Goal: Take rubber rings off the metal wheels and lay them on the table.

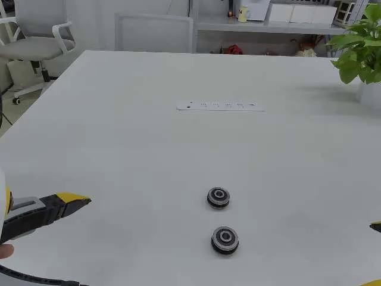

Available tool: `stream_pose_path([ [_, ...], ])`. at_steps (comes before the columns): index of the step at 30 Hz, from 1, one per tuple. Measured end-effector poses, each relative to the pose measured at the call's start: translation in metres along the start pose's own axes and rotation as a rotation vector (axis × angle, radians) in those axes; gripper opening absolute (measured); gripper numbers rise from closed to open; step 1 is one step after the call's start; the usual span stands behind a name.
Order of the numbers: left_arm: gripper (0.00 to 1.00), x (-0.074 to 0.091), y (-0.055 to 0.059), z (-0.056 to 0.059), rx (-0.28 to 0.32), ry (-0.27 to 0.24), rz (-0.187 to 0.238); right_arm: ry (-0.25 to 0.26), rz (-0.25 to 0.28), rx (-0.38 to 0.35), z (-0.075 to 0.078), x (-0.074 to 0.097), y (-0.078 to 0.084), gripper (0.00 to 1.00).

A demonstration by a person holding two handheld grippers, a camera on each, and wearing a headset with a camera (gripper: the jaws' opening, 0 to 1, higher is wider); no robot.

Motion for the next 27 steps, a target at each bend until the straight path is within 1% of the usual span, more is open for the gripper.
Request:
stream_pose_path([
  [6, 1.0, 0.0012, -0.0001, -0.001, 0.003, -0.003, 0.004, -0.005, -0.002, -0.003, -0.0013, 0.0001, 0.0001, 0.88],
  [15, 1.0, 0.0023, 0.0002, -0.0016, 0.003, -0.006, 0.007, -0.007, 0.007, -0.009, -0.0034, 0.0005, -0.0014, 0.84],
  [18, 1.0, 0.0036, -0.0015, -0.0016, 0.002, -0.006, 0.019, -0.01, 0.012, -0.014, -0.004, 0.0008, -0.0019, 0.83],
  [20, 1.0, 0.0041, -0.0023, -0.0023, 0.005, -0.009, 0.025, -0.003, 0.005, -0.016, -0.0029, 0.0013, -0.0009, 0.83],
  [23, 1.0, 0.0052, -0.0053, -0.0026, 0.014, -0.007, 0.048, 0.007, 0.009, -0.017, -0.0013, 0.0021, -0.0009, 0.83],
  [27, 1.0, 0.0059, -0.0071, -0.0028, 0.016, -0.007, 0.059, 0.012, 0.007, -0.018, -0.0005, 0.003, -0.0006, 0.83],
])
Point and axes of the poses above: the centre of the closed fingertips' face, and the gripper's own axes: x roughly backward along the fingers, z roughly to its right, y roughly out of its underside, the point moved 4 cm from there along x, roughly backward along the fingers, and after that the axes turned 10 degrees about x, right-handed, at the moved point
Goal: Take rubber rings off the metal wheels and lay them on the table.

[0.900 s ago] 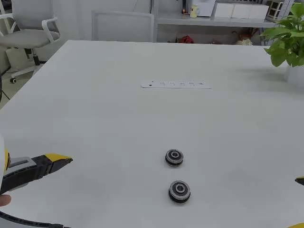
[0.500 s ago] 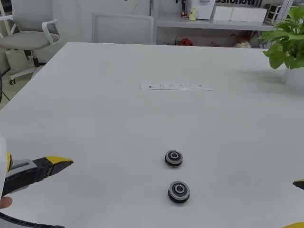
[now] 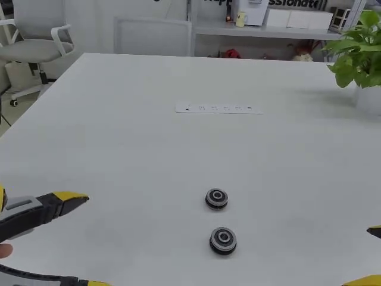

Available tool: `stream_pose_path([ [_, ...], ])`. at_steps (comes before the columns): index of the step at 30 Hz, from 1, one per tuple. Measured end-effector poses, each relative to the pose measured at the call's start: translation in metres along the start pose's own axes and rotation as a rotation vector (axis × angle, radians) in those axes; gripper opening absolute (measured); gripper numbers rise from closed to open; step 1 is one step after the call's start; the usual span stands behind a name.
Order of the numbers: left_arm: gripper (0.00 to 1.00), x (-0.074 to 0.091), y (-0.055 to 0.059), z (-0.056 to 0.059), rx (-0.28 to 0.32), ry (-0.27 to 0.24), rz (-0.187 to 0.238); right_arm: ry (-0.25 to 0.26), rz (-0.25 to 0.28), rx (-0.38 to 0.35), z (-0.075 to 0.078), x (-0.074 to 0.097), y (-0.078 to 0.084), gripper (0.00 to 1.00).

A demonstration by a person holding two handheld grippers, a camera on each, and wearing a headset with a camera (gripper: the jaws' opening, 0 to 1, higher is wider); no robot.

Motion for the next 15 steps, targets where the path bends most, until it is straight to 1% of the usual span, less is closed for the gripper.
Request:
stream_pose_path([
  [4, 1.0, 0.001, -0.001, 0.0, 0.001, 0.0, 0.007, 0.001, -0.005, -0.005, 0.0, 0.0, 0.0, 0.83],
  [5, 1.0, 0.001, -0.002, 0.0, 0.0, -0.001, 0.008, -0.004, 0.01, -0.002, -0.001, 0.001, -0.002, 0.83],
  [7, 1.0, 0.001, -0.002, 0.0, 0.001, -0.002, 0.009, -0.003, 0.016, -0.006, -0.001, 0.002, -0.004, 0.82],
  [10, 1.0, 0.001, -0.002, 0.001, 0.001, 0.001, 0.008, 0.007, 0.019, 0.012, 0.0, 0.005, -0.009, 0.81],
  [15, 1.0, 0.001, -0.005, 0.003, -0.002, 0.006, 0.014, 0.004, 0.026, 0.027, -0.001, 0.008, -0.015, 0.82],
])
Point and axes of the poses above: the centre of the closed fingertips' face, and the gripper's own axes: x roughly backward along the fingers, z roughly to its right, y roughly out of its underside, the point moved 4 cm from there along x, roughly backward along the fingers, and after that the axes turned 10 degrees about x, right-handed, at the moved point
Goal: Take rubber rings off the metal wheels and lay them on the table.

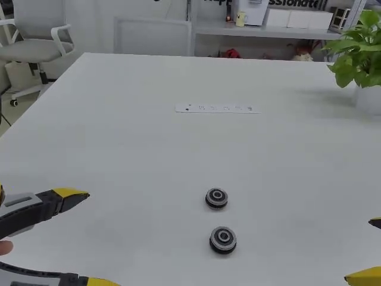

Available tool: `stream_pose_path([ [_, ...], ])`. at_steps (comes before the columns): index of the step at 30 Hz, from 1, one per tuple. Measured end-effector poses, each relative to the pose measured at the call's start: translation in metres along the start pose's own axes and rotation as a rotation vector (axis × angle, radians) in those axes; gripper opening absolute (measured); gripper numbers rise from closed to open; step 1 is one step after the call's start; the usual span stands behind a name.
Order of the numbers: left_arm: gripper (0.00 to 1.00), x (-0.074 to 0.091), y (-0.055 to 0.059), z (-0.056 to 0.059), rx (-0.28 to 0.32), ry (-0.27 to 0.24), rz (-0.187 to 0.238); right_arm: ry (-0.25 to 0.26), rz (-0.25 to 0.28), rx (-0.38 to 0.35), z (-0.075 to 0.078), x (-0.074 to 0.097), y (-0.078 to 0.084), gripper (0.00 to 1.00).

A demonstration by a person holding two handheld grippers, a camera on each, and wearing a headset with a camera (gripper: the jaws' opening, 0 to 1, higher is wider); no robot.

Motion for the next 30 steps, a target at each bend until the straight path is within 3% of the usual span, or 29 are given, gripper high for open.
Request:
stream_pose_path([
  [18, 1.0, 0.006, -0.019, 0.009, -0.038, 0.003, 0.027, -0.004, 0.014, 0.055, 0.002, 0.009, -0.018, 0.81],
  [30, 1.0, 0.007, -0.025, 0.011, -0.06, 0.005, 0.025, -0.019, 0.022, 0.075, 0.004, 0.013, -0.023, 0.81],
])
Point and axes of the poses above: the centre of the closed fingertips' face, and the gripper's own axes: x roughly backward along the fingers, z roughly to its right, y roughly out of its underside, the point moved 4 cm from there along x, roughly backward along the fingers, and after that the axes turned 10 degrees about x, right-handed, at the moved point
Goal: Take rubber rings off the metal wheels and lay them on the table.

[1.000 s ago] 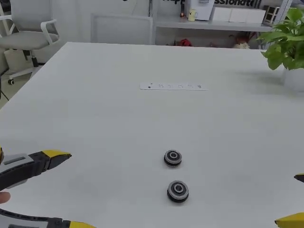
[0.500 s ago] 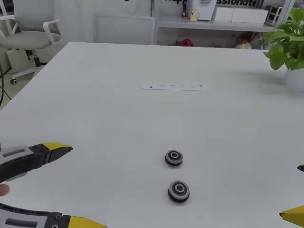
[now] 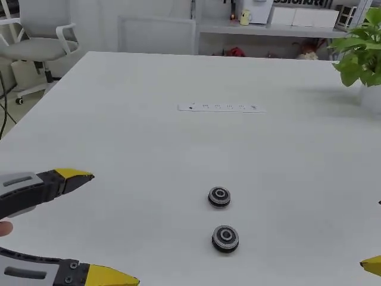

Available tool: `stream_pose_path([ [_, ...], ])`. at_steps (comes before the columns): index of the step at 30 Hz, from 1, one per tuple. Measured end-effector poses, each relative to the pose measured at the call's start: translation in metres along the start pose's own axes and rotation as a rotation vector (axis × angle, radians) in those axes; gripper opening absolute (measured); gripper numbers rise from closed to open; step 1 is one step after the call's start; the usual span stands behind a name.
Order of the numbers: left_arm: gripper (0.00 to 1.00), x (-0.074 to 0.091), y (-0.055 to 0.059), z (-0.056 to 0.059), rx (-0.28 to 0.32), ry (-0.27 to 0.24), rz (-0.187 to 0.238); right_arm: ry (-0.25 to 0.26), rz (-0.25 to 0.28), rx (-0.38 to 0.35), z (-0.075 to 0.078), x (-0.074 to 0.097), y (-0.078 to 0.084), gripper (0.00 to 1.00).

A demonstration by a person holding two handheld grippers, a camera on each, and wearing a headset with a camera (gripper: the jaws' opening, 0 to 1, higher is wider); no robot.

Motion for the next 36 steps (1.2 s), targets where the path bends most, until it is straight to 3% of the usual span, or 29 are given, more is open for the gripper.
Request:
stream_pose_path([
  [5, 1.0, 0.001, -0.004, 0.0, -0.008, -0.004, 0.004, -0.015, 0.02, 0.018, -0.002, 0.002, -0.009, 0.8],
  [12, 1.0, 0.001, -0.005, 0.0, -0.019, -0.009, -0.016, -0.044, 0.09, 0.04, -0.002, 0.008, -0.027, 0.8],
  [25, 1.0, -0.003, -0.031, -0.002, -0.058, 0.003, 0.015, -0.104, 0.131, 0.097, 0.001, 0.006, -0.053, 0.79],
  [36, 1.0, -0.007, -0.048, -0.004, -0.085, 0.014, 0.03, -0.114, 0.159, 0.158, 0.008, -0.003, -0.08, 0.78],
])
Point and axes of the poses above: the centre of the closed fingertips' face, and the gripper's own axes: x roughly backward along the fingers, z roughly to its right, y roughly out of its underside, the point moved 4 cm from there along x, roughly backward along the fingers, and after that the axes turned 10 degrees about x, right-handed, at the moved point
